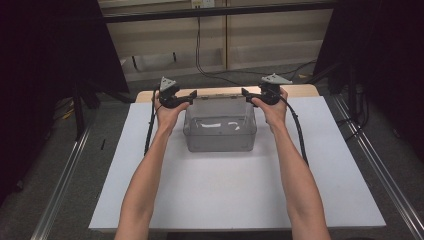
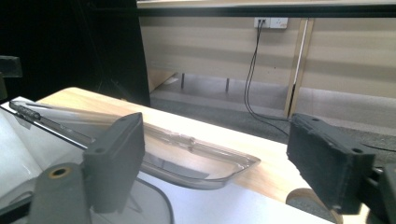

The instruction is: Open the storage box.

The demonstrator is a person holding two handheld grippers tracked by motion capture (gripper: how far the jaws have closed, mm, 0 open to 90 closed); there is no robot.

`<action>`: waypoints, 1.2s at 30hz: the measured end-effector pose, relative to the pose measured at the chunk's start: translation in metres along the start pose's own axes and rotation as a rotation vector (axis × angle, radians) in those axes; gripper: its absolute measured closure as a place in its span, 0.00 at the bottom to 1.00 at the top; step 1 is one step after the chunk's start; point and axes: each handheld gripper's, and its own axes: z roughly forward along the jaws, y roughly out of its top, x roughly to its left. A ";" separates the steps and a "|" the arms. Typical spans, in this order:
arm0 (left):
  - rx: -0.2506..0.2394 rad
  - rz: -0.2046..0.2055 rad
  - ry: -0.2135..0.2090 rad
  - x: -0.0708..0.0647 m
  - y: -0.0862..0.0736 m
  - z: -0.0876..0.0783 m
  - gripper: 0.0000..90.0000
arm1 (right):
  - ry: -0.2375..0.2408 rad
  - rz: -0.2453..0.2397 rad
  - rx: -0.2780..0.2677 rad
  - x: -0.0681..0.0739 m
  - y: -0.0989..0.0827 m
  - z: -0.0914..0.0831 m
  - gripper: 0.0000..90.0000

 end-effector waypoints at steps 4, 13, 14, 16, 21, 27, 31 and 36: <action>-0.008 0.005 -0.012 -0.006 0.002 -0.006 0.11 | -0.008 0.017 -0.016 0.000 0.001 -0.007 0.13; -0.033 0.032 -0.053 -0.015 0.000 -0.030 0.04 | -0.033 -0.033 -0.057 0.005 0.008 -0.032 0.03; -0.039 0.036 -0.045 -0.015 -0.001 -0.034 0.03 | -0.030 -0.030 -0.058 0.006 0.007 -0.035 0.03; -0.049 0.017 -0.053 -0.017 -0.003 -0.040 0.03 | -0.043 -0.049 -0.053 0.008 0.007 -0.040 0.03; -0.072 0.033 -0.046 -0.024 -0.003 -0.059 0.04 | -0.048 -0.037 -0.087 0.011 0.005 -0.052 0.03; -0.101 0.062 -0.023 -0.028 -0.010 -0.082 0.05 | -0.084 -0.076 -0.097 0.017 -0.002 -0.069 0.00; -0.113 0.042 -0.007 -0.028 -0.017 -0.097 0.05 | -0.089 -0.091 -0.100 0.023 -0.006 -0.079 0.00; -0.117 0.035 -0.015 -0.034 -0.026 -0.111 0.05 | -0.100 -0.109 -0.103 0.030 -0.010 -0.092 0.00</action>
